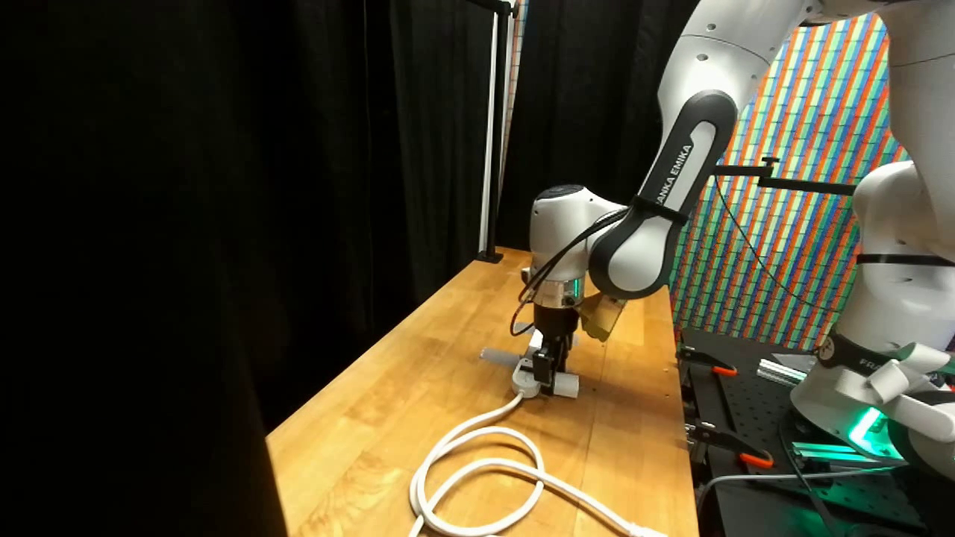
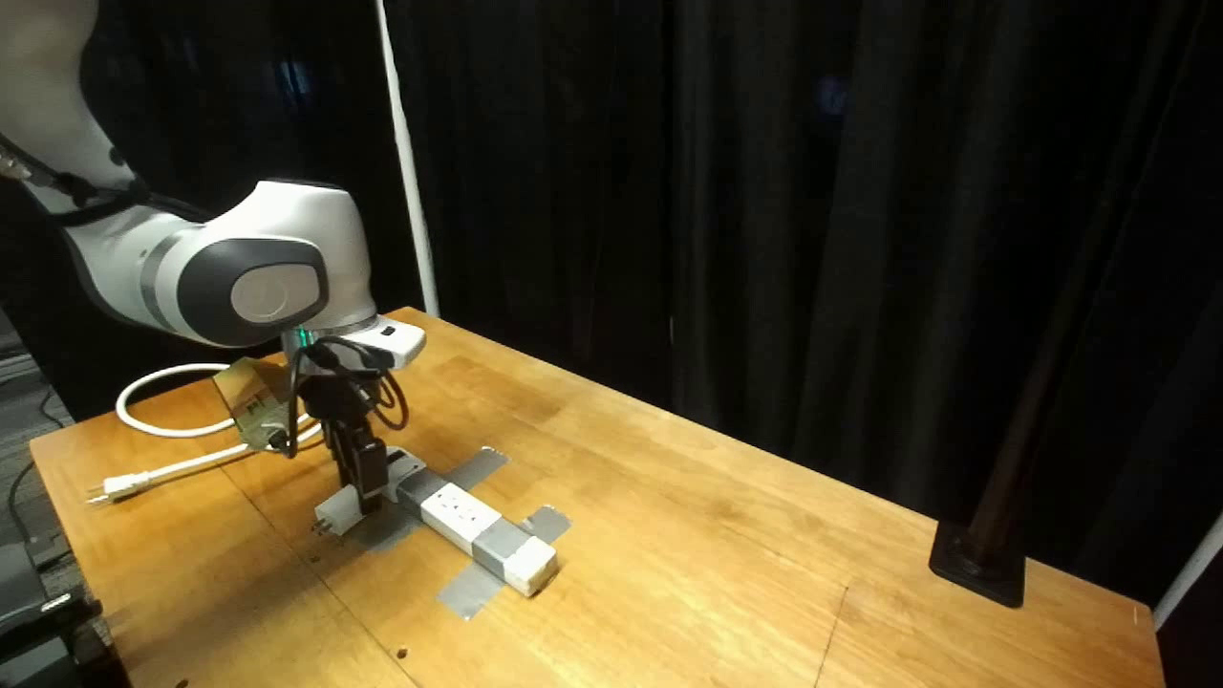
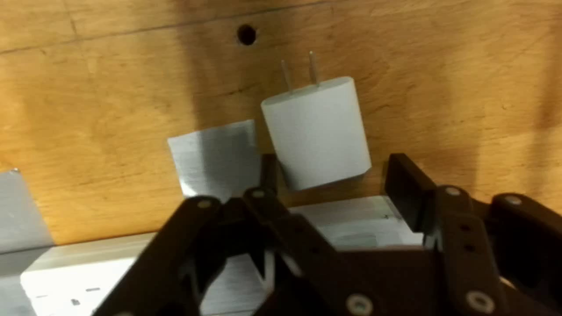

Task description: Plug the USB head into the extension cable

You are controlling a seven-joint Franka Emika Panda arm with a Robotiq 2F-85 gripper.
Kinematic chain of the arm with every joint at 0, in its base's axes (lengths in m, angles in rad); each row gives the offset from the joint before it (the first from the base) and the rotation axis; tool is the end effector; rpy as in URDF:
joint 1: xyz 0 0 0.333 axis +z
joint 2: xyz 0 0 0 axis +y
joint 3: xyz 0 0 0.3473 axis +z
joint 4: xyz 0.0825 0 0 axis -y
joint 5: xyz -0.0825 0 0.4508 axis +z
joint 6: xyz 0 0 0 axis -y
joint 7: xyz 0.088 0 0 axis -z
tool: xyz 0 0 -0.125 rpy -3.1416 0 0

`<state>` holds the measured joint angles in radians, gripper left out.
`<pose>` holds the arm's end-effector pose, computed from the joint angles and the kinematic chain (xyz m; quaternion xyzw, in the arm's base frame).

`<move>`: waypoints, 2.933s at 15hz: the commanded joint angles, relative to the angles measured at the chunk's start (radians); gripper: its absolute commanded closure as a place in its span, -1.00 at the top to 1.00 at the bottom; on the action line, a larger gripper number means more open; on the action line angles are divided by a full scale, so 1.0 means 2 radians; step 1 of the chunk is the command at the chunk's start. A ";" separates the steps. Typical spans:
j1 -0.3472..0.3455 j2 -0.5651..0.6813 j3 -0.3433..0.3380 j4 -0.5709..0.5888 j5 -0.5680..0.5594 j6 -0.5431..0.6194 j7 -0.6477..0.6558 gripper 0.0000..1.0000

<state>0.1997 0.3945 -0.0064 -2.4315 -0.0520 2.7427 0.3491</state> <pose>0.4956 0.0984 0.0871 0.9977 -0.0533 -0.0374 0.0211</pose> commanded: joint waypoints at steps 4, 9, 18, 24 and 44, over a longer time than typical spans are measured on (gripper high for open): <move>-0.027 0.018 0.013 0.003 0.009 0.021 -0.070 0.97; -0.038 0.013 0.038 -0.002 0.009 0.023 -0.123 0.49; -0.046 0.009 0.046 -0.003 0.009 0.019 -0.166 0.13; -0.088 0.000 0.103 -0.011 0.026 0.012 -0.267 0.65; -0.133 -0.001 0.120 -0.013 0.008 -0.015 -0.412 -0.50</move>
<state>-0.0648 0.4058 0.2391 -2.4531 -0.0337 2.7138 -0.4638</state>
